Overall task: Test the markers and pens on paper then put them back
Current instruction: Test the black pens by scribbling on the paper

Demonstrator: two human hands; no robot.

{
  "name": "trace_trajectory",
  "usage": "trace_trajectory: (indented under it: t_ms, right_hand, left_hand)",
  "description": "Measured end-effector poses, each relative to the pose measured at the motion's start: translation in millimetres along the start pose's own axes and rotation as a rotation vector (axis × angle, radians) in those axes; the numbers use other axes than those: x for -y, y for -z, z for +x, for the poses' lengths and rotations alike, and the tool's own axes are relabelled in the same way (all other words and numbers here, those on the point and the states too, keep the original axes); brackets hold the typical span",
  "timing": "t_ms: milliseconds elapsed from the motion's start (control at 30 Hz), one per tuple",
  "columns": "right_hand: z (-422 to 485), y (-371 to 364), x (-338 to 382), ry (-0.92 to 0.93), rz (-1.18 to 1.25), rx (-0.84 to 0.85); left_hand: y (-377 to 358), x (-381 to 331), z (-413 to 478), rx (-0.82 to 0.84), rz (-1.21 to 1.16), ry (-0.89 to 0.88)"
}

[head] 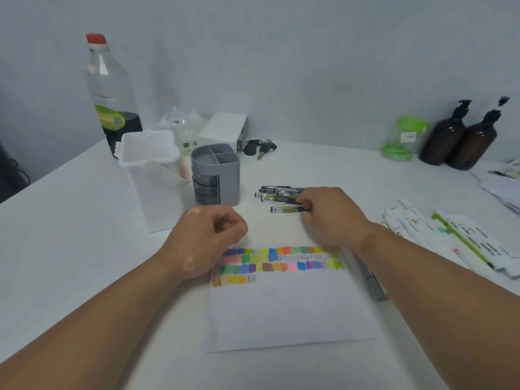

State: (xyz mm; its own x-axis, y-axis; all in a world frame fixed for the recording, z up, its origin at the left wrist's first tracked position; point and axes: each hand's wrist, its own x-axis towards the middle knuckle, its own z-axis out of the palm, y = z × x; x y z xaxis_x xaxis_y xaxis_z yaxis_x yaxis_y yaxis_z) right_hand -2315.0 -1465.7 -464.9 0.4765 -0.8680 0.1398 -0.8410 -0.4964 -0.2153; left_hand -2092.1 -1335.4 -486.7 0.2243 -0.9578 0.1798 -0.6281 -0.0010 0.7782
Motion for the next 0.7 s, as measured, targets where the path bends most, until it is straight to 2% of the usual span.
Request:
trace_trajectory:
  t_ms: [167,333,467,567,700]
  right_hand:
    - [7.3,-6.9,1.6,-0.007,-0.072,0.034]
    - [-10.3,15.9,19.6,0.124,-0.147,-0.015]
    - [-52.4,32.4,47.5,0.185,-0.040,-0.034]
    - [-77.9,30.7,56.7,0.207,0.030,-0.042]
    - [-87.7,19.0,45.2,0.167,0.110,-0.080]
  left_hand:
    - [0.8,-1.4,-0.9,0.020,0.002,-0.019]
    - [1.0,-4.5,-5.8,-0.028,0.006,-0.052]
    - [2.2,-11.1,-11.6,-0.007,-0.125,-0.121]
    - [-2.5,-18.9,-18.0,0.067,-0.047,-0.215]
    - [-2.2,-17.2,-17.5,0.065,0.005,-0.236]
